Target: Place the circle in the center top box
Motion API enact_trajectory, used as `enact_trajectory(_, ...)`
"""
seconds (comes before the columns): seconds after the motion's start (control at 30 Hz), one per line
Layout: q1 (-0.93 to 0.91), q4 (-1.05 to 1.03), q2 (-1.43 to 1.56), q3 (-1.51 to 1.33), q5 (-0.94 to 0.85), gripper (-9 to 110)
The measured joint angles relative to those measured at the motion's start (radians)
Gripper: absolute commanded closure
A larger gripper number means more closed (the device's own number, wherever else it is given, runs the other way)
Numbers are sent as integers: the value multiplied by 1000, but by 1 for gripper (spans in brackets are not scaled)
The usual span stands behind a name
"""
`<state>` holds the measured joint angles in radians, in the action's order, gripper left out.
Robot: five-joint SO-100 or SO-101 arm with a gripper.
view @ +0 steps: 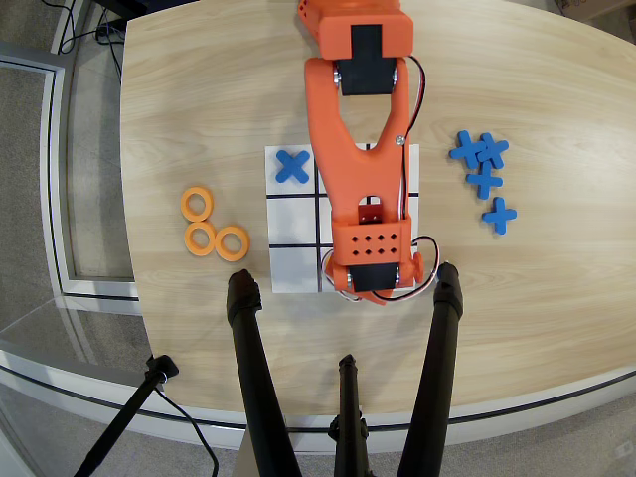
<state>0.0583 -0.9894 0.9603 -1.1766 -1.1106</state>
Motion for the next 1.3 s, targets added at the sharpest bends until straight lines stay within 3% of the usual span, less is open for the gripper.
enact_trajectory(0.4,0,0,-32,38,0,101)
enact_trajectory(0.57,0,0,-38,40,0,90)
enact_trajectory(0.73,0,-9,-38,63,0,89)
enact_trajectory(1.0,-6,-167,-21,186,-5,88)
enact_trajectory(1.3,-74,-394,299,153,-112,88)
